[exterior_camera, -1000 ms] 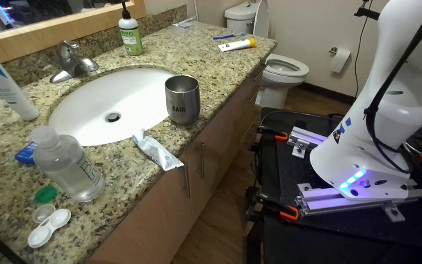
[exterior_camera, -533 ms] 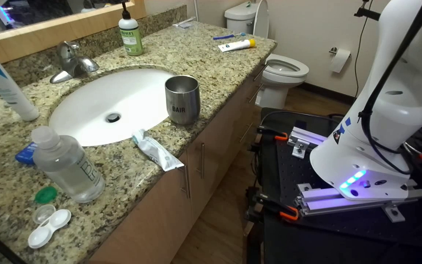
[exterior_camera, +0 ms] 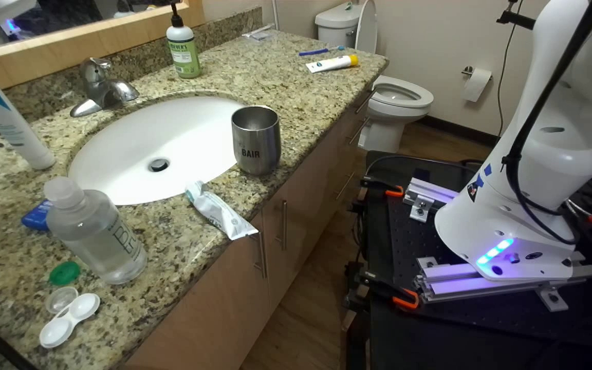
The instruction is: Put the stick shaver on the counter
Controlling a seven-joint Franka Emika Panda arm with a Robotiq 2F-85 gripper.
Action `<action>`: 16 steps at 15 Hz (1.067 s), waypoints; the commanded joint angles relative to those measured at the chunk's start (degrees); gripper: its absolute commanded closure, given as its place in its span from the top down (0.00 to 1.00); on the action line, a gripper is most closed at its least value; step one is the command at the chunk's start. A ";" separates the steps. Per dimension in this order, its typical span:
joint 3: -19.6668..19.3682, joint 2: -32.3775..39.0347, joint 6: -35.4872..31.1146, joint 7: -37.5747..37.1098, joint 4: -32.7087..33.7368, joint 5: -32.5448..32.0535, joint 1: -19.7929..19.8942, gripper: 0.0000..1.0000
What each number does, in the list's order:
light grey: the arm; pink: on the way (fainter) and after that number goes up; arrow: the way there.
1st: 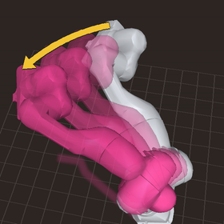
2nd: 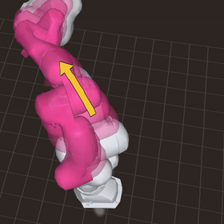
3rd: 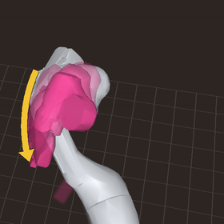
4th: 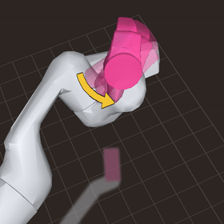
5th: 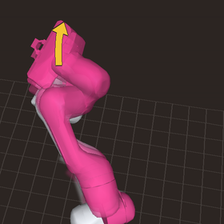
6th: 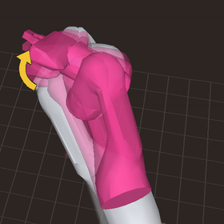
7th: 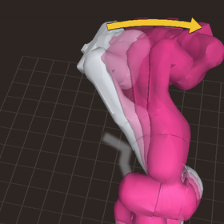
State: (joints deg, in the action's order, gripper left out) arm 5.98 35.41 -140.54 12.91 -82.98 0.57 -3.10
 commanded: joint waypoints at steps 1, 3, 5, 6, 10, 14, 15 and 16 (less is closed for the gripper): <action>0.44 2.12 5.07 -0.25 3.36 1.05 0.81 0.03; -0.03 0.88 2.78 -0.53 1.26 -0.09 0.28 0.03; -0.07 1.12 2.74 -0.62 1.37 -0.19 0.23 0.13; -0.07 1.10 2.74 -0.63 1.37 -0.19 0.20 0.13; -1.03 3.01 7.09 -3.13 1.43 -0.52 -0.17 0.03; 1.21 4.71 10.45 0.57 1.52 1.15 0.99 0.03; 1.76 5.12 10.18 1.92 1.49 1.22 1.08 0.03; 1.68 5.36 9.90 2.60 1.44 0.57 0.76 0.03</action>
State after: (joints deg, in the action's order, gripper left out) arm 6.16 40.04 -131.71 12.10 -81.82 0.73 -2.98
